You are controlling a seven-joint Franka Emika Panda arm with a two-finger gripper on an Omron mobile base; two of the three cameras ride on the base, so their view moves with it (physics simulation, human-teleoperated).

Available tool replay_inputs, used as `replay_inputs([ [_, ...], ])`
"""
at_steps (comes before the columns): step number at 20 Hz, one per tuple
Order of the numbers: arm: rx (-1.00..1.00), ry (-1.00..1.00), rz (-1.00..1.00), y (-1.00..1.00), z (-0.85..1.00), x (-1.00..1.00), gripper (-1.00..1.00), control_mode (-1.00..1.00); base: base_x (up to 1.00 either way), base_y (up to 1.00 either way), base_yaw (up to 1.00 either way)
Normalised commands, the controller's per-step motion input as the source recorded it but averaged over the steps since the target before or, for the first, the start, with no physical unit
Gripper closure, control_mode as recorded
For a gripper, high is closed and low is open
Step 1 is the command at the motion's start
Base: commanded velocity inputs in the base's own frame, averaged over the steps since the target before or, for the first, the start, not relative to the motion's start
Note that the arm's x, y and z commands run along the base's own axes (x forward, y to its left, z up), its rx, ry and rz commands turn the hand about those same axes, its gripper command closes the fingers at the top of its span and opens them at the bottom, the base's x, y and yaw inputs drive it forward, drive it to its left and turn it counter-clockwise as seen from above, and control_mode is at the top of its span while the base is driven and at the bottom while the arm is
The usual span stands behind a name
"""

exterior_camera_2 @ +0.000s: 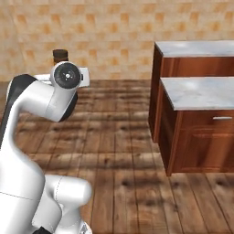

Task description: Take the cinnamon bottle from the cabinet and place it on the dining table, next to the plate with the cupcake. Then take the chocolate from the dining counter and place it on the cupcake plate.

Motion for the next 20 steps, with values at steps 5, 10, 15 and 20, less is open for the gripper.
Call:
replay_inputs([
  [5, 0.00, 0.00, 0.00, 0.00, 0.00, 0.00, 1.00, 1.00, 0.94, 0.09, 0.00],
  [10, 0.00, 0.00, 0.00, 0.00, 0.00, 0.00, 1.00, 1.00, 0.94, 0.09, 0.00],
  [15, 0.00, 0.00, 0.00, 0.00, 0.00, 0.00, 1.00, 1.00, 0.94, 0.08, 0.00],
  [20, 0.00, 0.00, 0.00, 0.00, 0.00, 0.00, 1.00, 1.00, 0.94, 0.08, 0.00],
])
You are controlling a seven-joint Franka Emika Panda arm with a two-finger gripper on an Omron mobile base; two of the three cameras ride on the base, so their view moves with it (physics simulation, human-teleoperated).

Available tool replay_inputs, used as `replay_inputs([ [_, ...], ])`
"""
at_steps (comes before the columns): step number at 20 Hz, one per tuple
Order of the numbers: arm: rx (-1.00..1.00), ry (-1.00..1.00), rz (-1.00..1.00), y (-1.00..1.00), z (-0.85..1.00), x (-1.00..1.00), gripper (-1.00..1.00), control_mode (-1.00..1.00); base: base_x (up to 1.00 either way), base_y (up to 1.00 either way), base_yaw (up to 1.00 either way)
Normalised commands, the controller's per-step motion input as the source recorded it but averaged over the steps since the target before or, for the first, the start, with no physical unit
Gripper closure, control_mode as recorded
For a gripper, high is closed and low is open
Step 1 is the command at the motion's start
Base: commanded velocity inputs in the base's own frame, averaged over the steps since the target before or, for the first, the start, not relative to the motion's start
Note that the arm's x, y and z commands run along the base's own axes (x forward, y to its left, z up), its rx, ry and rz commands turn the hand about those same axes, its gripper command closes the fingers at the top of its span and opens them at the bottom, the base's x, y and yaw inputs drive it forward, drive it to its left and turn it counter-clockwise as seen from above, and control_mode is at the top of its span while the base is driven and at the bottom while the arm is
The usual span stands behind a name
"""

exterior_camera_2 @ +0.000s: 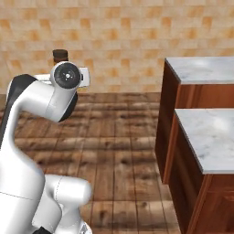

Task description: Take the cinnamon bottle from the cabinet and place it on the dining table, next to the plate with the cupcake. Then take the chocolate from the dining counter and place it on the cupcake plate.

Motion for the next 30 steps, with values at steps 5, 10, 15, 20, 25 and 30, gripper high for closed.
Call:
replay_inputs([
  [5, 0.00, 0.00, 0.00, 0.00, 0.00, 0.00, 1.00, 1.00, 0.94, 0.08, 0.00],
  [10, 0.00, 0.00, 0.00, 0.00, 0.00, 0.00, 1.00, 1.00, 0.94, 0.08, 0.00],
  [15, 0.00, 0.00, 0.00, 0.00, 0.00, 0.00, 1.00, 1.00, 0.94, 0.07, 0.00],
  [20, 0.00, 0.00, 0.00, 0.00, 0.00, 0.00, 1.00, 1.00, 0.94, 0.07, 0.00],
  [25, 0.00, 0.00, 0.00, 0.00, 0.00, 0.00, 1.00, 1.00, 0.94, 0.08, -0.03],
  [30, 0.00, 0.00, 0.00, 0.00, 0.00, 0.00, 1.00, 1.00, 0.94, 0.08, -0.05],
])
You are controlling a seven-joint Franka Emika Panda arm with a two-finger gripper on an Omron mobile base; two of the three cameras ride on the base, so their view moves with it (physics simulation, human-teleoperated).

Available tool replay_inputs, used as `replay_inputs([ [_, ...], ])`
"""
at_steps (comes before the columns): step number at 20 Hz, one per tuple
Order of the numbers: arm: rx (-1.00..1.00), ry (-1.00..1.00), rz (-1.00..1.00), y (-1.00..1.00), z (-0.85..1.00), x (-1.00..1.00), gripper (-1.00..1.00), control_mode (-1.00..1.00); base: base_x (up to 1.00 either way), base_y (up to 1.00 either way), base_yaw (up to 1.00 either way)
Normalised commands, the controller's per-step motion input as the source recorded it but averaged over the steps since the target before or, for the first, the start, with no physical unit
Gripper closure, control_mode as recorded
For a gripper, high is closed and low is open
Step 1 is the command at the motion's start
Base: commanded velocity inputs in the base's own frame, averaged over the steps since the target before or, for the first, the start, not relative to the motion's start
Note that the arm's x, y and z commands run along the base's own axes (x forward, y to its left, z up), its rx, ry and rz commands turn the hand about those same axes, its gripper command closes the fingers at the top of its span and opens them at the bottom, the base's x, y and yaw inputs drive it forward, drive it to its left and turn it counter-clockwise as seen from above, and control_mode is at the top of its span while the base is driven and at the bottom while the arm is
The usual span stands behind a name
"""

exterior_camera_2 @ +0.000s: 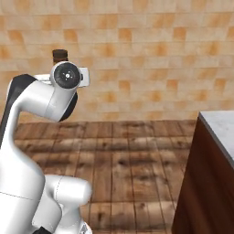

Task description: Take the cinnamon bottle from the cabinet and place it on the dining table, next to the plate with the cupcake. Then take the chocolate from the dining counter and place it on the cupcake plate.

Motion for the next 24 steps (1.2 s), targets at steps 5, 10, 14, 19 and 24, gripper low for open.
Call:
replay_inputs([
  [5, 0.00, 0.00, 0.00, 0.00, 0.00, 0.00, 1.00, 1.00, 0.91, 0.10, -0.15],
  [10, 0.00, 0.00, 0.00, 0.00, 0.00, 0.00, 1.00, 1.00, 0.78, 0.14, -0.32],
  [14, 0.00, 0.00, 0.00, 0.00, 0.00, 0.00, 1.00, 1.00, 0.64, 0.16, -0.46],
  [19, 0.00, 0.00, 0.00, 0.00, 0.00, 0.00, 1.00, 1.00, 0.55, 0.18, -0.56],
  [24, 0.00, 0.00, 0.00, 0.00, 0.00, 0.00, 1.00, 1.00, 0.55, 0.18, -0.56],
])
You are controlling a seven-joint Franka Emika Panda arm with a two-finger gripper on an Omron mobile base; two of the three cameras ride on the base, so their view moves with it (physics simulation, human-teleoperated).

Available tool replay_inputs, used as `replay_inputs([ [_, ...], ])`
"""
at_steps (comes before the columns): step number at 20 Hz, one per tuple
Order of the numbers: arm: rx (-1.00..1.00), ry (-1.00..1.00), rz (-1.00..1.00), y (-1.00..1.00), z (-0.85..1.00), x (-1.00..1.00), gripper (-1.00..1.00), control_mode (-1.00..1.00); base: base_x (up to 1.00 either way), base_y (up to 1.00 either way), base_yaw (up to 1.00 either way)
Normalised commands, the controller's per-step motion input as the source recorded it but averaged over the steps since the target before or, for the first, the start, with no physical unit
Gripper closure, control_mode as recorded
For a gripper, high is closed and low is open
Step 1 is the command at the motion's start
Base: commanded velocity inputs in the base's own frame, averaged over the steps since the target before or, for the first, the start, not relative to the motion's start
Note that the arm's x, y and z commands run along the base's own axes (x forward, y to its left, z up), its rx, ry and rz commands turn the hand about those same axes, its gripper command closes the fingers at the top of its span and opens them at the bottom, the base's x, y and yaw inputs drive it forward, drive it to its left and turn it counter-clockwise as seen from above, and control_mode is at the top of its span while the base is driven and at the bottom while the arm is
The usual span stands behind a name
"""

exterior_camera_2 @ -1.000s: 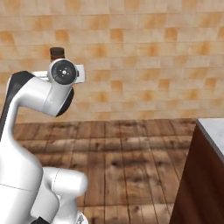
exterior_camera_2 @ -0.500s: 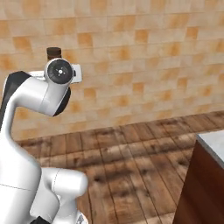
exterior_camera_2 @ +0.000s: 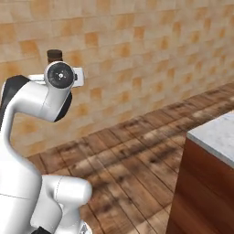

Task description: Take the cinnamon bottle from the cabinet and place it on the dining table, next to the plate with the cupcake. Then take the chocolate from the dining counter and place it on the cupcake plate.

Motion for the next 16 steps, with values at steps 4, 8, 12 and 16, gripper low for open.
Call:
replay_inputs([
  [4, 0.00, 0.00, 0.00, 0.00, 0.00, 0.00, 1.00, 1.00, 0.59, 0.18, -0.52],
  [8, 0.00, 0.00, 0.00, 0.00, 0.00, 0.00, 1.00, 1.00, 0.70, 0.17, -0.40],
  [12, 0.00, 0.00, 0.00, 0.00, 0.00, 0.00, 1.00, 1.00, 0.77, 0.17, -0.32],
  [16, 0.00, 0.00, 0.00, 0.00, 0.00, 0.00, 1.00, 1.00, 0.80, 0.19, -0.31],
])
